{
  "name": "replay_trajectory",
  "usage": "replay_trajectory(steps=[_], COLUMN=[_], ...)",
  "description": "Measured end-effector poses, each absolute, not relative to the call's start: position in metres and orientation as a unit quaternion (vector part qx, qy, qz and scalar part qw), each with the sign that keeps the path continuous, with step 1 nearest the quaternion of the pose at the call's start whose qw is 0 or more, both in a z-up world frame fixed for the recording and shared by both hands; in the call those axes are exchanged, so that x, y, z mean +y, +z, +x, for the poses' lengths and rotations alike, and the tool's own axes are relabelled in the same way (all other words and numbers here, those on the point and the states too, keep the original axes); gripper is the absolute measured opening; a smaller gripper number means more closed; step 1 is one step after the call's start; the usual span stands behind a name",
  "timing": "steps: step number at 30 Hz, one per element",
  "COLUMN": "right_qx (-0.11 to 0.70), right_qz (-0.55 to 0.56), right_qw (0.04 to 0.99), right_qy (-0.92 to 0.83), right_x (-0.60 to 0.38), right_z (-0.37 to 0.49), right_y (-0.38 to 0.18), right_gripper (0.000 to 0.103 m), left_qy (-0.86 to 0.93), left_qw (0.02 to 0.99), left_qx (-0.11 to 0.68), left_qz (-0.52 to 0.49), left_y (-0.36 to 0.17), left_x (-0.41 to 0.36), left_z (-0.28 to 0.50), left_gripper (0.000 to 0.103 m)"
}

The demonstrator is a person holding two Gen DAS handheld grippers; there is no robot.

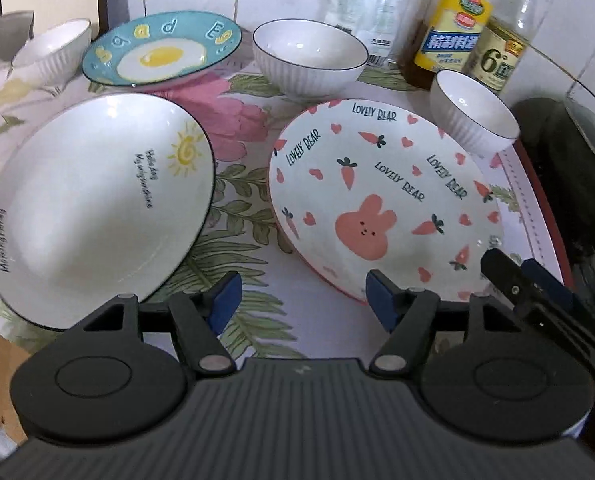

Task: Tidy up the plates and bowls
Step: 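Close both grippers on the rim of the pink bunny plate, then lift the pink bunny plate and carry it over the white sun plate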

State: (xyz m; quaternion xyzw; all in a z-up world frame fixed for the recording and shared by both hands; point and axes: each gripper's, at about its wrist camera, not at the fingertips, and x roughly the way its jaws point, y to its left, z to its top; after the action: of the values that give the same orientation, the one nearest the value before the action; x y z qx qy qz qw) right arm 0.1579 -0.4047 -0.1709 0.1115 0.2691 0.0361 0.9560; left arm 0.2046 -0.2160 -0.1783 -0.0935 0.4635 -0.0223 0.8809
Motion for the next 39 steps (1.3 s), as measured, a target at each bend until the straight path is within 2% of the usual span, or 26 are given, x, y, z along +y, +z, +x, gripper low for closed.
replay_trajectory(steps=[15, 18, 19, 22, 24, 27, 32, 39], right_qx=[0.284, 0.289, 0.290, 0.291, 0.290, 0.297, 0.304, 0.322], right_qz=[0.152, 0.161, 0.164, 0.169, 0.165, 0.166, 0.173, 0.206], right_qw=[0.945, 0.942, 0.941, 0.940, 0.941, 0.939, 0.936, 0.922], right_qy=[0.051, 0.057, 0.059, 0.059, 0.053, 0.052, 0.041, 0.057], right_x=[-0.418, -0.420, -0.420, -0.417, -0.415, -0.413, -0.417, -0.430], right_z=[0.211, 0.218, 0.220, 0.224, 0.225, 0.229, 0.231, 0.234], right_y=[-0.185, -0.187, -0.188, -0.189, -0.190, -0.193, -0.197, -0.197], right_gripper=[0.061, 0.061, 0.061, 0.057, 0.056, 0.049, 0.030, 0.020], left_qy=[0.002, 0.002, 0.003, -0.008, -0.014, -0.010, -0.015, -0.033], left_qw=[0.884, 0.886, 0.888, 0.888, 0.886, 0.885, 0.883, 0.873], left_qx=[0.454, 0.450, 0.448, 0.446, 0.449, 0.450, 0.448, 0.467], left_qz=[-0.111, -0.111, -0.107, -0.110, -0.116, -0.123, -0.137, -0.136], left_y=[-0.194, -0.194, -0.194, -0.194, -0.193, -0.194, -0.195, -0.192], left_x=[-0.216, -0.213, -0.212, -0.209, -0.209, -0.209, -0.206, -0.203], left_z=[0.237, 0.239, 0.240, 0.243, 0.245, 0.247, 0.248, 0.253], left_gripper=[0.065, 0.054, 0.046, 0.032, 0.026, 0.026, 0.026, 0.026])
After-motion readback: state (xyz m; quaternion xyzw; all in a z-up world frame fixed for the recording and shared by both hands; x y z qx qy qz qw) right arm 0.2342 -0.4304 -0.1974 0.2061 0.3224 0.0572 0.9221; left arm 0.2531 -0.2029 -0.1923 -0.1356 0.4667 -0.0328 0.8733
